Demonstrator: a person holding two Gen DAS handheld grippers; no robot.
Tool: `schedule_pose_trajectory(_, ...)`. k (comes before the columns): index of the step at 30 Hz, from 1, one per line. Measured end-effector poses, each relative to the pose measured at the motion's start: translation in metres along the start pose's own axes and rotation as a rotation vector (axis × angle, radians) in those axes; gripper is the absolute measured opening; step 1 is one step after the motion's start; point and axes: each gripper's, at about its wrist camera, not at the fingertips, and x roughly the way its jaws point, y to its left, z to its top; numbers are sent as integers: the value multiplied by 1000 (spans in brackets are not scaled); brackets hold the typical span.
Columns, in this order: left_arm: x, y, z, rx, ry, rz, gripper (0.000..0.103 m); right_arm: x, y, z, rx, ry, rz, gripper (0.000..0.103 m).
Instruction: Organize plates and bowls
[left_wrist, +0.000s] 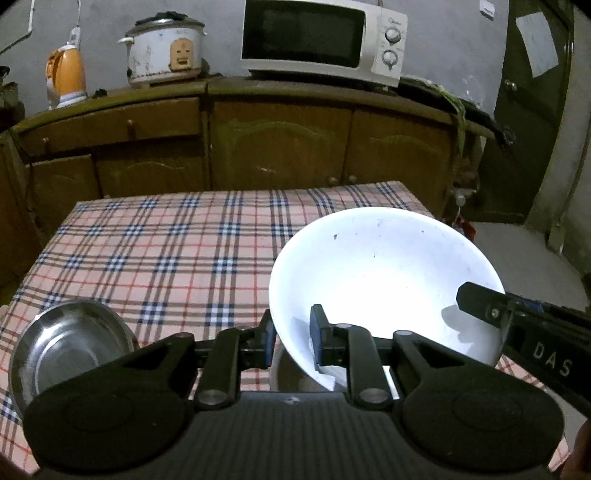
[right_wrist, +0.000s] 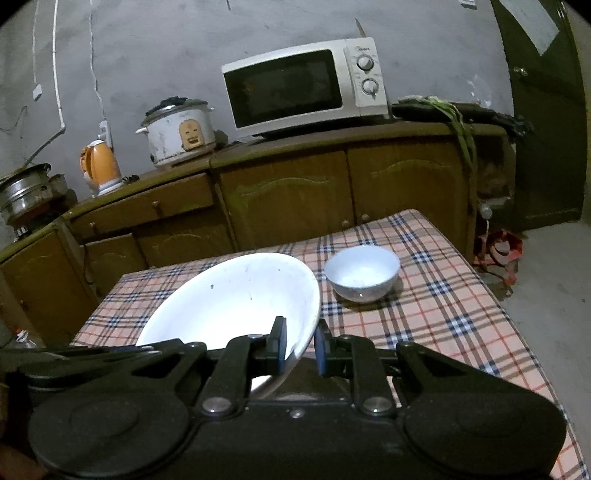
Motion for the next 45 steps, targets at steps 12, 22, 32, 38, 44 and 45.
schedule_pose_trajectory(12, 20, -2, -16, 23, 62, -22, 21, 14, -17, -21, 27, 56, -13, 21)
schedule_pose_trajectory(22, 48, -1, -41, 47, 146, -22, 21, 41, -29, -48, 61, 147, -21, 21)
schedule_pose_trajectory(32, 65, 0, -52, 80, 186, 8, 21, 62, -32, -68, 70, 208, -30, 21)
schedule_pose_trajectory(38, 66, -6, -53, 125, 156, 25, 21, 69, -34, -71, 66, 210, -38, 21)
schedule_pose_trajectory(44, 64, -15, -56, 212, 115, 75, 24, 71, -33, -74, 59, 203, -40, 21)
schedule_pose_trajectory(45, 64, -16, -56, 224, 109, 80, 24, 70, -33, -73, 61, 200, -39, 21)
